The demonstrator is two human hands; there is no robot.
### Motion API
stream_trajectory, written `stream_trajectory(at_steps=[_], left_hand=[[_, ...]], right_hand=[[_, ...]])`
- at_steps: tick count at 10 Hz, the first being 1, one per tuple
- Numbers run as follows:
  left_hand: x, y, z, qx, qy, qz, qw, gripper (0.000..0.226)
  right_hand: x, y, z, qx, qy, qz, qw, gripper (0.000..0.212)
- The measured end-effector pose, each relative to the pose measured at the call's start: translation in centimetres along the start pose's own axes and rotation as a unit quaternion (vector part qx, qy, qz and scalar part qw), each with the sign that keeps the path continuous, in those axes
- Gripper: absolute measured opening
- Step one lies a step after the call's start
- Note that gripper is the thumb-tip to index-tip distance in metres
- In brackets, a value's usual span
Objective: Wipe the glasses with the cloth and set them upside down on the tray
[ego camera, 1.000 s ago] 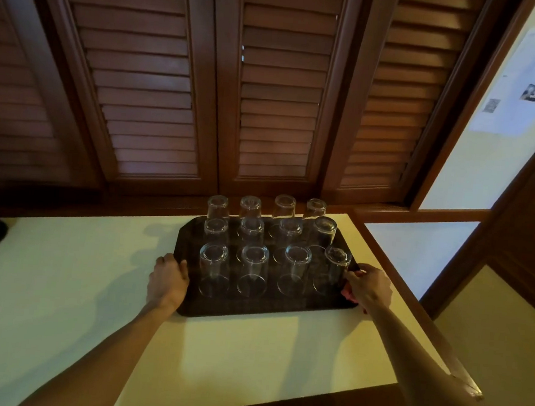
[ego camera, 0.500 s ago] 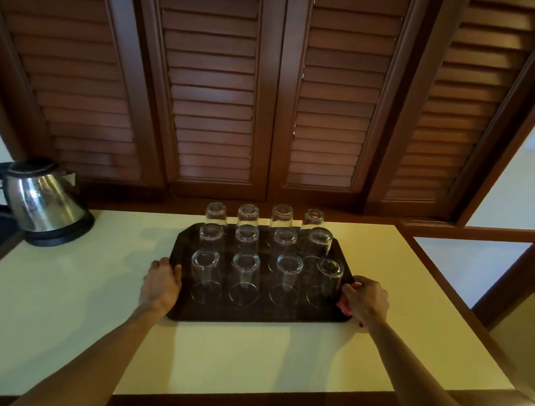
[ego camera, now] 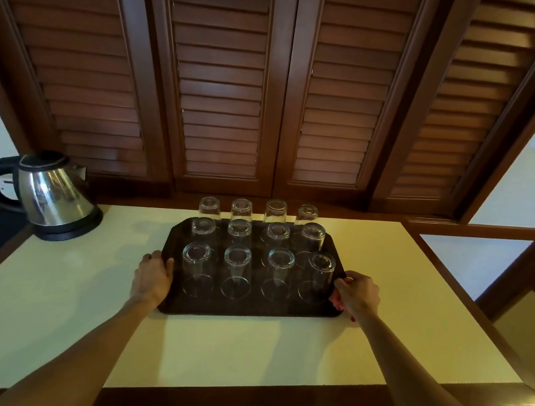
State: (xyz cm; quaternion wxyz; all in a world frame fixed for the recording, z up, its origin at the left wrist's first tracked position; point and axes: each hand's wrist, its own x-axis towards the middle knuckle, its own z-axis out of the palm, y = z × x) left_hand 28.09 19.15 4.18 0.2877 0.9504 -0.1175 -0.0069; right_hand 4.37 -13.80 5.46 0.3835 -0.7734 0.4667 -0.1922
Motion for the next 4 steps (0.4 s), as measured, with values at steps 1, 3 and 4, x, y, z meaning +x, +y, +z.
stream_trajectory(at_steps=[1,3,4], left_hand=[[0.1,0.1,0.1,-0.002,0.0,-0.006,1.0,0.037],[0.8,-0.2,-0.4,-0.008,-0.02,-0.003,1.0,0.039],[1.0,1.2,-2.1,0.036,-0.027,-0.05,0.998,0.042]], right_hand=[[0.1,-0.3,0.0,-0.003,0.004,0.005,1.0,0.015],[-0.3,-0.9,-0.8,0.006,-0.004,0.03,1.0,0.013],[-1.2,-2.3,-2.1,0.019,0.074,0.02,0.997,0.015]])
